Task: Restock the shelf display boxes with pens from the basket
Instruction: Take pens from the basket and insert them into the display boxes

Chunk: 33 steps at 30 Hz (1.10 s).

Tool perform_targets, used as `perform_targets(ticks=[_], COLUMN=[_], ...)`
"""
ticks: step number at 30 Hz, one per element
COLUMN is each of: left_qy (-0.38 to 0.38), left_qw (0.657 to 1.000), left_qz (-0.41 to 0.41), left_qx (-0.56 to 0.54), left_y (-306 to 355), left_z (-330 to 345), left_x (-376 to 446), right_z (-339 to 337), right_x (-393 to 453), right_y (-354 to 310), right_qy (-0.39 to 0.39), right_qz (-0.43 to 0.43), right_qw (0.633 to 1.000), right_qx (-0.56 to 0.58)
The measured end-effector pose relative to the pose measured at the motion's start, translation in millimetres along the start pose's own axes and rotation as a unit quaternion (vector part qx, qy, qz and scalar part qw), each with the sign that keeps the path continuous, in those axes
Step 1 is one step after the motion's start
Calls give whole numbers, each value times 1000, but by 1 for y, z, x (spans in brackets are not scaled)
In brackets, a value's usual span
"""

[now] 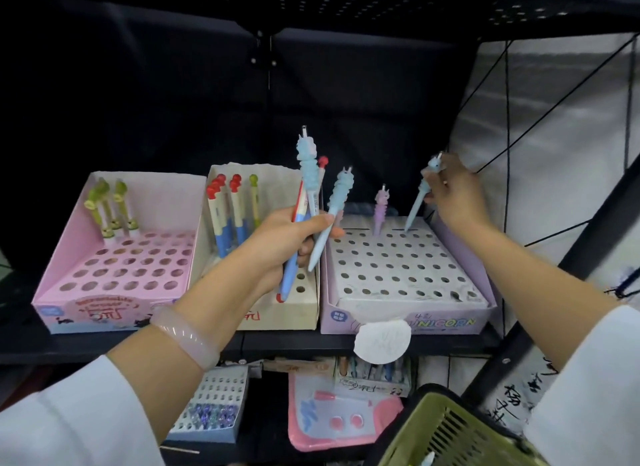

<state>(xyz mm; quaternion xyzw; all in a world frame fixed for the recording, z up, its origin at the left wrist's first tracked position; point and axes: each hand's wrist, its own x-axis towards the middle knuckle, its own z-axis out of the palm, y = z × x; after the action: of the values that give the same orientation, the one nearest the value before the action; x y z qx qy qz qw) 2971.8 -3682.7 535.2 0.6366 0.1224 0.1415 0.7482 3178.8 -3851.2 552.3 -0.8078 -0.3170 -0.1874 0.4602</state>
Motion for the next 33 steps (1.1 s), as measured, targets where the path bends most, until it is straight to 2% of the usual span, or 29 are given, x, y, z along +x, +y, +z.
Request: perform_targets(ticks=[5,9,12,13,15,16,17,18,19,21,23,25,28,31,33], left_qy=[9,14,10,7,5,3,1,-1,-3,-10,-19,-19,8,31,40], left_qw=[1000,1000,1000,1000,1000,1000,1000,1000,1000,1000,1000,999,998,995,994], left_qz=[-5,-5,-10,-10,-11,-11,-11,-10,-9,-9,-13,-15,-12,-16,-19], left_qx=[6,9,9,7,5,5,5,2,-3,1,14,26,63,89,96], left_y=[-5,-8,-9,-9,-8,-8,-7,-7,-7,-6,-6,-6,-5,-3,-1], left_z=[3,2,2,2,2,3,4,6,8,13,18,20,21,21,23], left_x=[4,5,4,3,2,1,1,1,0,0,-2,-4,-7,-8,-8], right_z=[14,23,26,25,20,18,17,17,19,25,29,27,6,-20,-27], right_x=[-3,-5,-15,-17,-19,-20,-22,-23,-27,-39,-47,-45,-23,-1,5], right_y=[14,26,26,21,6,-8,-22,-37,-52,-74,-82,-82,-70,-43,-24], right_qy=[-38,-83,-121,-109,-27,21,38,11,-51,-177,-225,-194,-51,75,87], right_qz=[-24,10,46,49,34,28,32,46,72,131,137,129,124,77,46], right_qw=[997,988,983,984,988,991,996,999,993,951,923,922,950,979,993], right_qx=[-69,-128,-127,-134,-151,-129,-78,-1,83,218,279,309,281,172,67])
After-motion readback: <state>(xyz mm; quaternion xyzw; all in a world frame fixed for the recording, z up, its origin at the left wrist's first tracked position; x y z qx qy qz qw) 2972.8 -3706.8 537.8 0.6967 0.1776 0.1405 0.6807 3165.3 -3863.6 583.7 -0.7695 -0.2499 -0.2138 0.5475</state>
